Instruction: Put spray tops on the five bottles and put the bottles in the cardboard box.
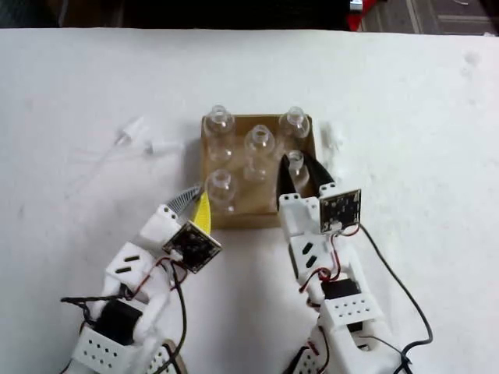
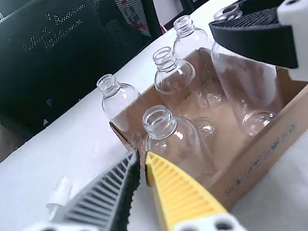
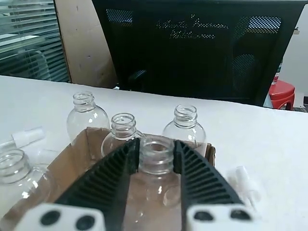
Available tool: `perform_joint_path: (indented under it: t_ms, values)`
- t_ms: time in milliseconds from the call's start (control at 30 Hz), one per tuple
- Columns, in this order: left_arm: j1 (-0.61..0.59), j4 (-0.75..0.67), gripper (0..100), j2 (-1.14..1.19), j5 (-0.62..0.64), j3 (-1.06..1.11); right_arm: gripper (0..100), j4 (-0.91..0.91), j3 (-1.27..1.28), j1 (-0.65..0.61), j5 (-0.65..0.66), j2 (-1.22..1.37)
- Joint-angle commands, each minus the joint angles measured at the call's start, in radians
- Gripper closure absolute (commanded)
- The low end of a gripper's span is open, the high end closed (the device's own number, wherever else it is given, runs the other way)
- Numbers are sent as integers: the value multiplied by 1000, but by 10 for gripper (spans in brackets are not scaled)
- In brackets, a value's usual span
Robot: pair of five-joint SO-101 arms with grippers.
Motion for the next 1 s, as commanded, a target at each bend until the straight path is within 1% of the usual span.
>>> perform_joint_path:
  t_ms: [0, 200, 433, 567, 667, 733, 967]
  values:
    - [4, 11, 976, -15, -11, -3, 869, 15, 15, -7, 15, 1]
    - [4, 9, 976, -15, -11, -3, 905, 12, 15, -7, 15, -1]
    - [4, 8, 976, -15, -11, -3, 903, 12, 15, -7, 15, -2]
    - [4, 8, 976, -15, -11, -3, 903, 38, 17, -7, 14, -71]
    - [4, 8, 976, -15, -11, -3, 903, 154, 21, -7, 12, -189]
    - [4, 6, 976, -15, -11, -3, 903, 265, 21, -7, 6, -305]
    - [4, 6, 976, -15, -11, -3, 903, 762, 21, -7, 5, -835]
